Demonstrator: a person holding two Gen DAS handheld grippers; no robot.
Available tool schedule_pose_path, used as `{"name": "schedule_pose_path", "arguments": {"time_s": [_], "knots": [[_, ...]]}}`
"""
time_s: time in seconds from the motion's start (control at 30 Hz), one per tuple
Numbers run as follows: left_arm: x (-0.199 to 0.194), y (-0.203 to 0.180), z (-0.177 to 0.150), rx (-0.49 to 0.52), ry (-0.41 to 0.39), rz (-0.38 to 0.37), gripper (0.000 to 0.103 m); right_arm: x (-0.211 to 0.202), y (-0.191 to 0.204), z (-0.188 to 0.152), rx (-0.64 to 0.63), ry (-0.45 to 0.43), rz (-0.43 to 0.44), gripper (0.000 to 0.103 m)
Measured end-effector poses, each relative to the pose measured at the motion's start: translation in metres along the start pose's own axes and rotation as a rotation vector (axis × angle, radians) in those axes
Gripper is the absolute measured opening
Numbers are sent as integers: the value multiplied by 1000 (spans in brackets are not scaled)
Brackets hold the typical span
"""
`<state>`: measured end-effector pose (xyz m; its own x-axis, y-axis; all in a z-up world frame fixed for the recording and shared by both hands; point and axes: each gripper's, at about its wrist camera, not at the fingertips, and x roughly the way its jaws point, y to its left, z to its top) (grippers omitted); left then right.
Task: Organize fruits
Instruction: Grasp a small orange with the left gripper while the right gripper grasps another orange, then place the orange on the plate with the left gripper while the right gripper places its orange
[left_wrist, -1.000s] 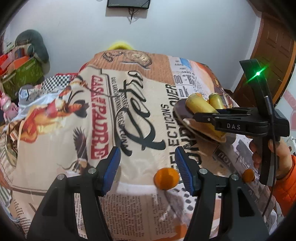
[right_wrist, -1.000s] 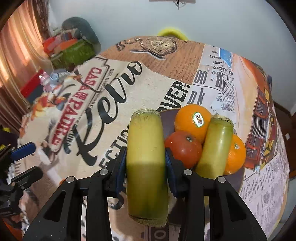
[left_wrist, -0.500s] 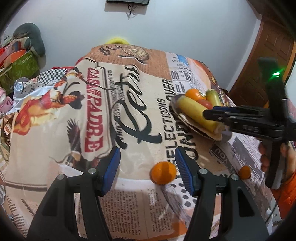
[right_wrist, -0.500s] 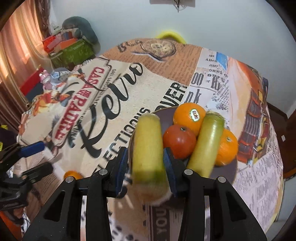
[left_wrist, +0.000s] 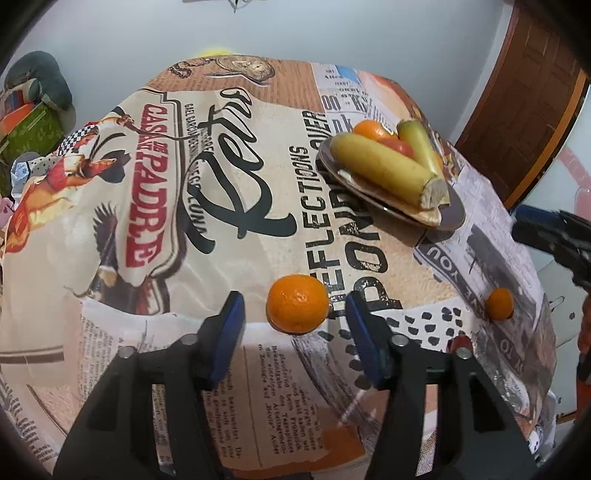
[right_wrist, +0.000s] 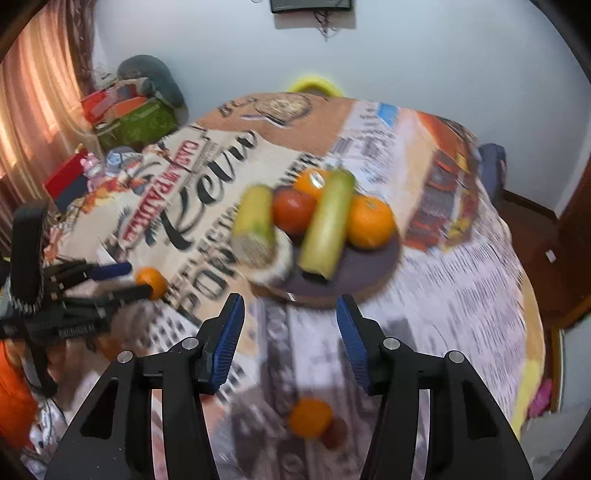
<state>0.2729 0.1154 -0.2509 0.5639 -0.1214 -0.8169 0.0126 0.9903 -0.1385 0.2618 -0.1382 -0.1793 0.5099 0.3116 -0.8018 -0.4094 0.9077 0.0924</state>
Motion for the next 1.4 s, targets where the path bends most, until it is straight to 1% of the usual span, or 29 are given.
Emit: {"name": "schedule_pose_path", "arguments": {"time_s": [0.03,0.07,0.13,0.27,0.37,0.5,0.6,0.73,0.8,0.83,0.87,0.93,1.17,1.4], "knots": [[2,-1,0,1,6,0,48,0,-4,-5,2,9,-8,48],[4,-2,-1,3,13,0,43,-1,-7,-11,6,17,-15,48],[9,-3,-1,7,23,20,37,-3,-13,-22,17,33,-19,48],[10,-3,0,1,21,27,36,-4,-23,-41,56,62,7,48],[5,-5,-2,2,23,27,36,-2,-23,-50,62,81,34,48],[-13,-15,-7,30,2,29,36,2,-19,-57,61,90,69,48],[-25,-23,-12,42,-10,17,36,8,-15,-60,49,107,85,48],[-36,-35,-19,64,-26,17,36,19,-12,-62,33,133,65,39],[-39,-39,-20,70,-28,8,36,23,-13,-63,31,132,48,34],[-40,-42,-20,74,-29,5,36,24,-15,-63,29,130,41,28],[-41,-44,-20,78,-30,3,36,24,-17,-62,34,127,42,28],[-43,-50,-20,83,-33,-3,36,20,-20,-61,53,115,69,28],[-51,-65,-11,99,-61,-19,36,1,-23,-53,72,49,66,28],[-61,-81,9,108,-112,-37,36,-19,-28,-34,74,-37,40,28]]}}
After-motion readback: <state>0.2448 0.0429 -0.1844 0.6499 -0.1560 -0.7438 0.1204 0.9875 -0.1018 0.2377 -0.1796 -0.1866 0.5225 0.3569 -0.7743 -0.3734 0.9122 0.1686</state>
